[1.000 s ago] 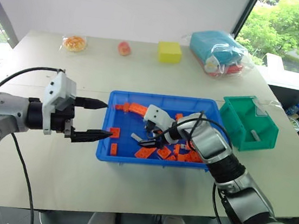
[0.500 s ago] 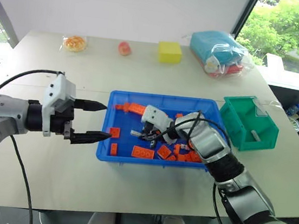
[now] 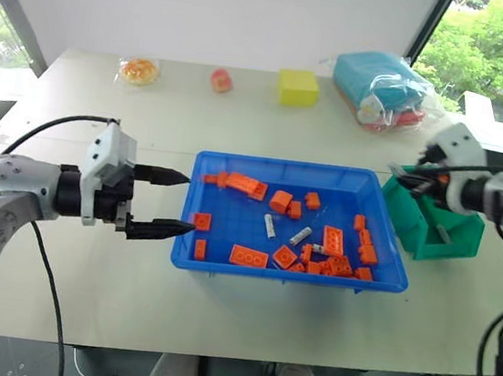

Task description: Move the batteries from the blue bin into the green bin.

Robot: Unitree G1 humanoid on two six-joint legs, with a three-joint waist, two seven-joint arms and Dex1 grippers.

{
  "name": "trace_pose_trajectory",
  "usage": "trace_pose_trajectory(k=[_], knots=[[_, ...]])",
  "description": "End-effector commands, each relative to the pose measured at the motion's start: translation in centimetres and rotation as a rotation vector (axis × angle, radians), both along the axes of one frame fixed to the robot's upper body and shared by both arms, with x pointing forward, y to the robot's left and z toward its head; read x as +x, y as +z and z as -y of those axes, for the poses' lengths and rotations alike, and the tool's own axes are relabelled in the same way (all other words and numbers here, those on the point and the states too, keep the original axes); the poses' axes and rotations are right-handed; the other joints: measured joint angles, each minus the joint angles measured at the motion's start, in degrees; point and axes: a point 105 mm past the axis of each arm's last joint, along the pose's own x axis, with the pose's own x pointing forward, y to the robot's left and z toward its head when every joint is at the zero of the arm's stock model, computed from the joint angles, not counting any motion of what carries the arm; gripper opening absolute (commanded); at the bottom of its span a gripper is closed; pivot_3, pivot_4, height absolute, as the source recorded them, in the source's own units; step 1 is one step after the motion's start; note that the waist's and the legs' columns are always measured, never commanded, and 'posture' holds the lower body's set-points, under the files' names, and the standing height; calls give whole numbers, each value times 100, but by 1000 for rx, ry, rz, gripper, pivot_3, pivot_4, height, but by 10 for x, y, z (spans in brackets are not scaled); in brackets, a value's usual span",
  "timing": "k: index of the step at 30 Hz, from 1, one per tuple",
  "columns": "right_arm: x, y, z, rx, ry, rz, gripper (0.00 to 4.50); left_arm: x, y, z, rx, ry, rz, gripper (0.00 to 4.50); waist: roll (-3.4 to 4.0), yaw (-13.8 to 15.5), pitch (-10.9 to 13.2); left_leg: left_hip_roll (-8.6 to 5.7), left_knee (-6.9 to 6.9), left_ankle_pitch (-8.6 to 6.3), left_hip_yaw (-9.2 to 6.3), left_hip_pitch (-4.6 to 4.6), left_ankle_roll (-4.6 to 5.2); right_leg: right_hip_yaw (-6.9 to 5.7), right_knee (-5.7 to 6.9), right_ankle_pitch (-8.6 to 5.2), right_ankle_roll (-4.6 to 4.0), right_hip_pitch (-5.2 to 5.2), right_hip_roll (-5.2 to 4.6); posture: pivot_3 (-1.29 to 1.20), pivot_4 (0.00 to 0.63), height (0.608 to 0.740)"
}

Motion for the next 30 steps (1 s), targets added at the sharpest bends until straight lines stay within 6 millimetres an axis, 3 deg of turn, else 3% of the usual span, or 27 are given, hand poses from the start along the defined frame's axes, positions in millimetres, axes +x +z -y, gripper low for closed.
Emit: trace_pose_trajectory(k=[1,4,11,14,18,20,23,30], knots=[[-7,16,18,-53,-39,68,44,2,8,0,3,-14,36,4500,-2,-27,0,4,-2,0,8,3,0,-1,2,0,0,9,1,0,150,706],[-9,15,33,-67,-98,75,44,3,11,0,-2,-16,44,4500,-1,-68,-1,12,-1,0,11,1,0,-3,5,1,-1,7,4,0,150,706],[-6,13,29,-94,-86,92,3540,4,13,3,-20,-11,54,4500,-1,-129,0,16,0,-1,8,1,2,-3,-3,1,-1,-1,1,0,150,706],[0,31,8,-63,-10,159,3540,3,12,4,-26,-6,56,4500,0,-135,0,17,0,-1,7,1,2,-3,-4,1,-1,-2,1,0,150,706],[-2,34,-61,76,223,134,3540,3,12,5,-27,-2,58,4500,-3,-171,-1,28,-3,-1,8,1,3,-3,-3,2,-2,4,7,0,150,706],[-6,25,-96,164,310,76,3540,4,12,6,-29,-1,60,4500,-10,-164,-5,37,-4,-1,6,2,3,-5,-1,5,2,1,16,0,150,706],[-14,0,-133,300,361,-58,3540,4,12,7,-32,1,62,4500,-16,-127,-8,51,-2,-1,-6,-1,3,-4,-9,8,-8,-3,40,0,150,706],[-35,-50,-178,375,426,-285,3540,3,12,4,-22,11,65,4500,-10,-64,-5,53,12,-2,-25,-12,1,2,-14,22,-36,-2,59,0,150,706]])
